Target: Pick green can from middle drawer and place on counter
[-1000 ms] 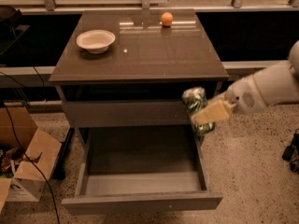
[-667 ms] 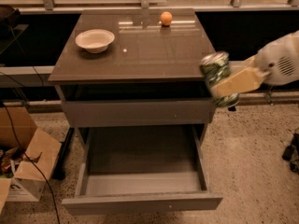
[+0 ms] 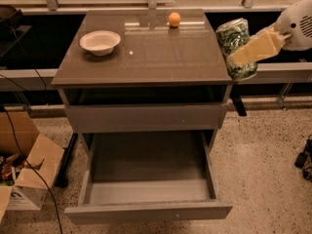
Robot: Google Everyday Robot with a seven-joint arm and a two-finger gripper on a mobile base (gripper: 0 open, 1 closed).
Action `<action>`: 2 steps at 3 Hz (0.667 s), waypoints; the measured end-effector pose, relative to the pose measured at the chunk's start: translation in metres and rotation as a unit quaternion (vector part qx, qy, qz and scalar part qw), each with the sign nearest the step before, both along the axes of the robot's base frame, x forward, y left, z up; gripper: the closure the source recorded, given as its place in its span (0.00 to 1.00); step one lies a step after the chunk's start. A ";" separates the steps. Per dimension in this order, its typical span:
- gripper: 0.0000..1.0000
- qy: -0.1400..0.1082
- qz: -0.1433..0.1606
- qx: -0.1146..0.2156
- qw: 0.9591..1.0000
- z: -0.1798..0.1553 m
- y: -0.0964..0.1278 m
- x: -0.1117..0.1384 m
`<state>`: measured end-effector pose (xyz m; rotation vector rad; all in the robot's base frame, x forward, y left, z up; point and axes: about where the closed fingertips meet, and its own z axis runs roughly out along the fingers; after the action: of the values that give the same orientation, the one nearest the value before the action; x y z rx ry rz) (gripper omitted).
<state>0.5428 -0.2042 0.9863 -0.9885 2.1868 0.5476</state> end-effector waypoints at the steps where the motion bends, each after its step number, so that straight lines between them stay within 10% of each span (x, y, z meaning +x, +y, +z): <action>1: 1.00 0.004 0.001 -0.013 1.000 -0.016 0.008 0.041; 2: 1.00 -0.008 0.028 -0.025 0.999 -0.028 0.040 0.107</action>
Offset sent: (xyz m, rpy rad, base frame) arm 0.1933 0.0745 -0.0334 -0.0744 -0.0565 0.1183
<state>0.6497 -0.1645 0.9583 -1.0790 2.1735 0.5120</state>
